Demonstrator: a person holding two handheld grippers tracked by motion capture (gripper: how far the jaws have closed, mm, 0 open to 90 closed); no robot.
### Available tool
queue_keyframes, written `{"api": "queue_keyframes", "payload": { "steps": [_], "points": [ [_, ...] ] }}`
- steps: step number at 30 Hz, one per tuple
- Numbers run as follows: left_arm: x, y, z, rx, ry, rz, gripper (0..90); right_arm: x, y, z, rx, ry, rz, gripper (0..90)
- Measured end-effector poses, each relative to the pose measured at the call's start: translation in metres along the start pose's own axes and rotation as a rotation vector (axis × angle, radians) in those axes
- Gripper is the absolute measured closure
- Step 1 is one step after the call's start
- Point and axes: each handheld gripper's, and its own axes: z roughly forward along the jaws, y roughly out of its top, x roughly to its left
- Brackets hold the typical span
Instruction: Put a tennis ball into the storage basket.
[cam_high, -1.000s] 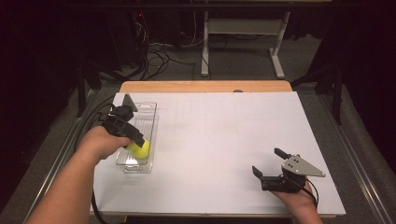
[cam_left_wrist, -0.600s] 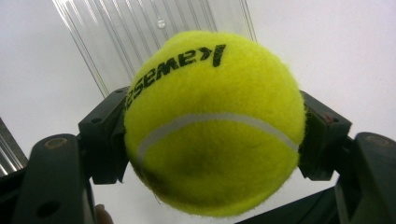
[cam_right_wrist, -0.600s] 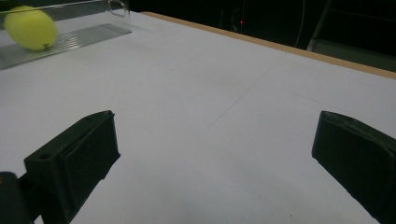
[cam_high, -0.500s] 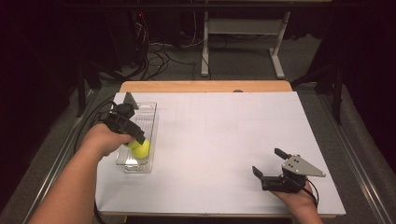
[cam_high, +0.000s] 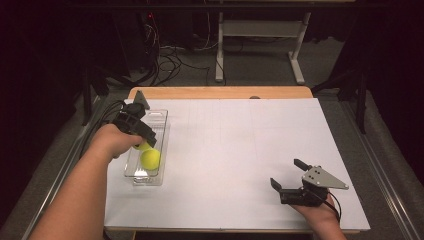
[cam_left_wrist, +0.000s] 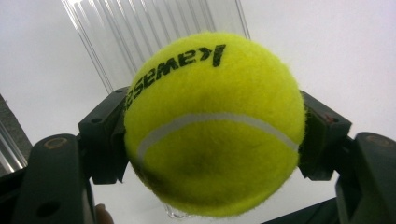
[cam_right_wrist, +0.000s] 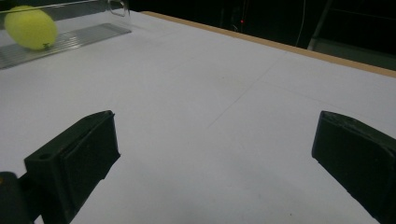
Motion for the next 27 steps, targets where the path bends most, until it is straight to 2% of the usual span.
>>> {"api": "queue_keyframes", "payload": {
  "steps": [2, 8, 12, 27],
  "points": [
    [0.002, 0.003, 0.0, -0.002, -0.014, -0.007, 26.3, 0.0, 0.0, 0.0, -0.001, 0.0, -0.001, 0.9],
    [0.008, 0.009, 0.005, 0.001, -0.009, -0.029, 26.3, 0.0, 0.0, 0.0, 0.002, 0.003, 0.0, 1.0],
    [0.01, 0.014, 0.008, -0.012, -0.021, -0.034, 26.3, 0.0, 0.0, 0.0, 0.001, 0.004, 0.001, 1.1],
    [0.016, 0.023, 0.015, -0.013, -0.004, -0.046, 26.2, 0.0, 0.0, 0.001, -0.006, 0.011, 0.006, 0.7]
  ]
}}
